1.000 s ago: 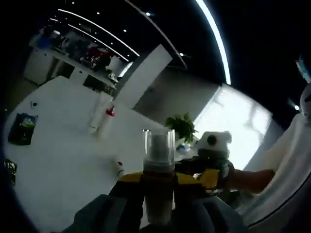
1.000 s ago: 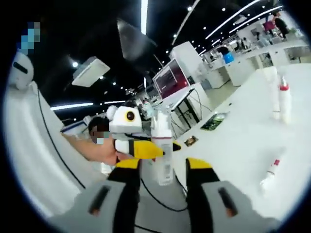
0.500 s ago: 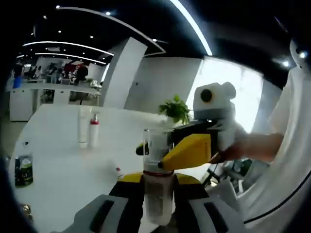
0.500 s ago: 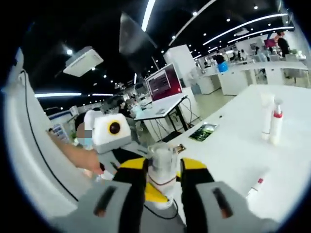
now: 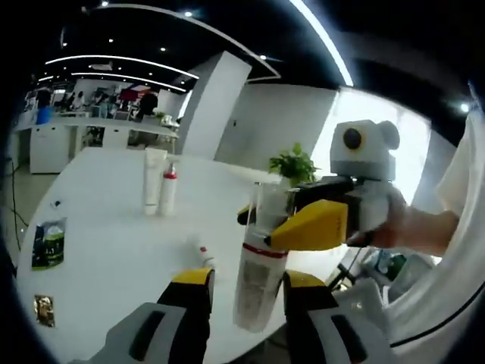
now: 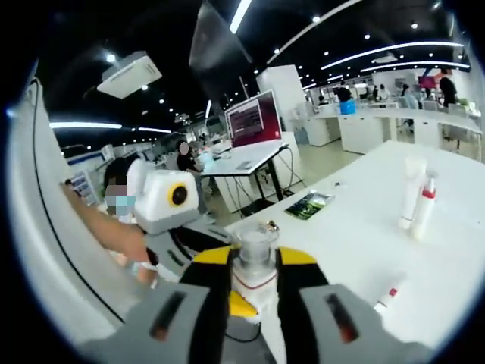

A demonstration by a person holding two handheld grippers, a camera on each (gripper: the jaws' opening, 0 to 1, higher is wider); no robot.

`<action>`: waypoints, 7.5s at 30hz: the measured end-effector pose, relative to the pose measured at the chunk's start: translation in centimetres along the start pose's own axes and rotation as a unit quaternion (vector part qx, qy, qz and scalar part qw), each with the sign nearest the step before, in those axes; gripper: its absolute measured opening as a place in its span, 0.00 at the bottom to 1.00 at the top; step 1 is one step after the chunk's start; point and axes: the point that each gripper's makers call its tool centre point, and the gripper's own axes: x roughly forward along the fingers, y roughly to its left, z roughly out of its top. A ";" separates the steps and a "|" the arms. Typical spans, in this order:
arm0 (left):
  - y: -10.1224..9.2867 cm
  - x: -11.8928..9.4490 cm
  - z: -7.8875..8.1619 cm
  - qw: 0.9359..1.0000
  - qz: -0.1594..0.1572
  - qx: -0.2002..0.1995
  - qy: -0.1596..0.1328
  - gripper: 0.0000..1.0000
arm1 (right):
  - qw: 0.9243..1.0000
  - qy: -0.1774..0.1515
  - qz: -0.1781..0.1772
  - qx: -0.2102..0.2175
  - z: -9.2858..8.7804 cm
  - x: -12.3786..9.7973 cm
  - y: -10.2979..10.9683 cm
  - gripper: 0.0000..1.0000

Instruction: Arrange the skincare products in the storage area until every visible bottle or jar stands upright without overlapping.

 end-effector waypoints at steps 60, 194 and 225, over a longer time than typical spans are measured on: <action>19.0 -5.0 -9.1 0.939 0.315 -0.079 0.114 0.44 | 0.986 0.003 -0.135 -0.097 0.7 12.2 -26.0 0.22; 19.8 -5.7 -10.6 0.938 0.308 -0.074 0.139 0.41 | 0.911 0.093 -0.399 0.052 -7.7 11.0 -34.1 0.24; 19.8 -5.9 -10.9 0.936 0.311 -0.072 0.149 0.40 | 0.925 0.067 -0.355 0.115 -7.6 11.7 -32.9 0.28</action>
